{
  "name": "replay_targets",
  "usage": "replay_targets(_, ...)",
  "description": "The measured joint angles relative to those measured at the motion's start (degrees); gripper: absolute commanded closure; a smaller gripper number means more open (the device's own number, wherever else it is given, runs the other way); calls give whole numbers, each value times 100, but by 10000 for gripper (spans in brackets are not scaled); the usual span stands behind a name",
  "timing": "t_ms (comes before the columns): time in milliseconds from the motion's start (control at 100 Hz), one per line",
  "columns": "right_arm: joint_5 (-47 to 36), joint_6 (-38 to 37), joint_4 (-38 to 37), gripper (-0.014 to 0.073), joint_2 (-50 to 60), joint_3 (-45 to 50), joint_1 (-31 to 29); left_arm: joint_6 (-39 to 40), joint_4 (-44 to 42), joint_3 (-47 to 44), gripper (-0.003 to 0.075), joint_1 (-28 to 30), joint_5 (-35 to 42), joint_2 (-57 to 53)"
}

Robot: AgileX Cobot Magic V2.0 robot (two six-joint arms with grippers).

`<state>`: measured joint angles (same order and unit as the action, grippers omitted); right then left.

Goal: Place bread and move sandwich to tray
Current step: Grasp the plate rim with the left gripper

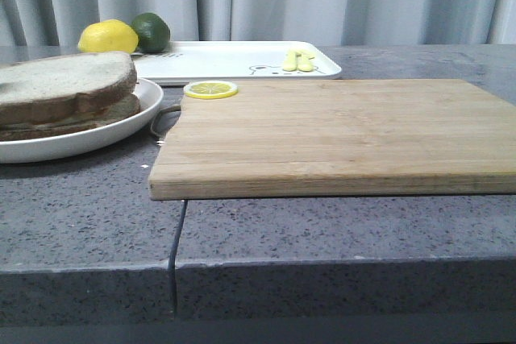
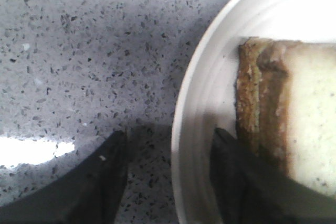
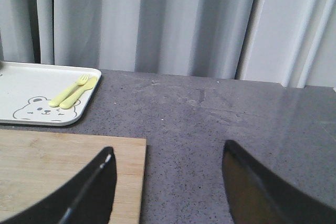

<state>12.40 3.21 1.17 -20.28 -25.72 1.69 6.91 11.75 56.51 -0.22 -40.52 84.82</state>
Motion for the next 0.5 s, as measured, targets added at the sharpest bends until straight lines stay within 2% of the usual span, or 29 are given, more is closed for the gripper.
replay_targets(500,0,0,0,143,0,0,0,0,93,23,696,0,0,0)
